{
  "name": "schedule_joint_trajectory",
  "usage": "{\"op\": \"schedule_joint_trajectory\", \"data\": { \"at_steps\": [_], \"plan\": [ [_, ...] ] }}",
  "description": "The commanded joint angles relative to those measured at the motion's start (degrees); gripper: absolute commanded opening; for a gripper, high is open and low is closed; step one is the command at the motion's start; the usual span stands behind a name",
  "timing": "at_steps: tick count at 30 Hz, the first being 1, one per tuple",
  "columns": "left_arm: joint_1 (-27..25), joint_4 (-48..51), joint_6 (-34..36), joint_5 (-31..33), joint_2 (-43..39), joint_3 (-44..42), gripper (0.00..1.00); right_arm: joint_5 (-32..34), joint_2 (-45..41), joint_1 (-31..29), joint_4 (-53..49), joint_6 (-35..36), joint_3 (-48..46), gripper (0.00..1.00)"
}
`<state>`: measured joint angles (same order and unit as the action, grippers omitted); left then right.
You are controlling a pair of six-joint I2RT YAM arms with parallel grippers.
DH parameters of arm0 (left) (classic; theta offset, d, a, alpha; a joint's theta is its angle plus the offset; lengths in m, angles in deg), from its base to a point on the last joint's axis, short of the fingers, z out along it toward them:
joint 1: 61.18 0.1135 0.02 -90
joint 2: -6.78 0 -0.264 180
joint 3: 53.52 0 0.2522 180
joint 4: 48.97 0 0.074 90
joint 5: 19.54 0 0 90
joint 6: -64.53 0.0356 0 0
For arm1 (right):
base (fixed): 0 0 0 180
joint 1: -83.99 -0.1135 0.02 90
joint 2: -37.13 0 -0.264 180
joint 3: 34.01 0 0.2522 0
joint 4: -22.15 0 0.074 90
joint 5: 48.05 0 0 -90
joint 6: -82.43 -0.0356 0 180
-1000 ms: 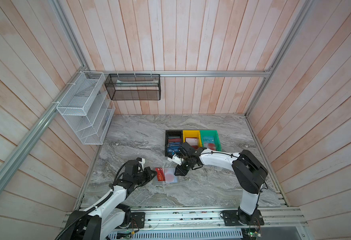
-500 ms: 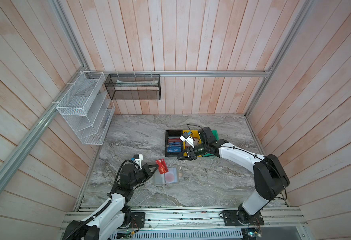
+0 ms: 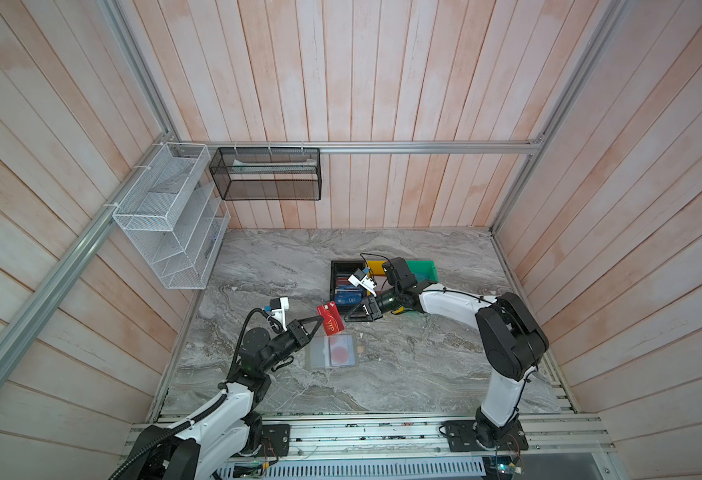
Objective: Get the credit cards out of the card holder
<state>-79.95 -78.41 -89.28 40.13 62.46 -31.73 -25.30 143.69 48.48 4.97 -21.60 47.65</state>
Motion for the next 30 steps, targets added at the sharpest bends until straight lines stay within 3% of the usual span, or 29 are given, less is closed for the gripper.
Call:
{"op": "schedule_joint_trajectory", "data": {
  "at_steps": [1,11,26,30],
  "plan": [
    [-0.5,-2.6,-0.4,1.5,1.2,1.2,0.0,-2.3,1.6,-1.4,2.0,-1.1,1.8,0.4],
    [-0.7,-4.6,-0.4,2.0,3.0,1.2,0.0,-4.4,1.9,-2.6,7.8,-5.5,0.2,0.3],
    [-0.7,-4.3,-0.5,4.0,1.7,0.6,0.0,-5.3,2.0,-4.1,8.4,-5.8,-0.7,0.25],
    [-0.7,-4.0,-0.5,4.1,1.9,0.6,0.0,-5.3,2.0,-4.2,7.5,-5.3,-0.2,0.17]
  ]
}}
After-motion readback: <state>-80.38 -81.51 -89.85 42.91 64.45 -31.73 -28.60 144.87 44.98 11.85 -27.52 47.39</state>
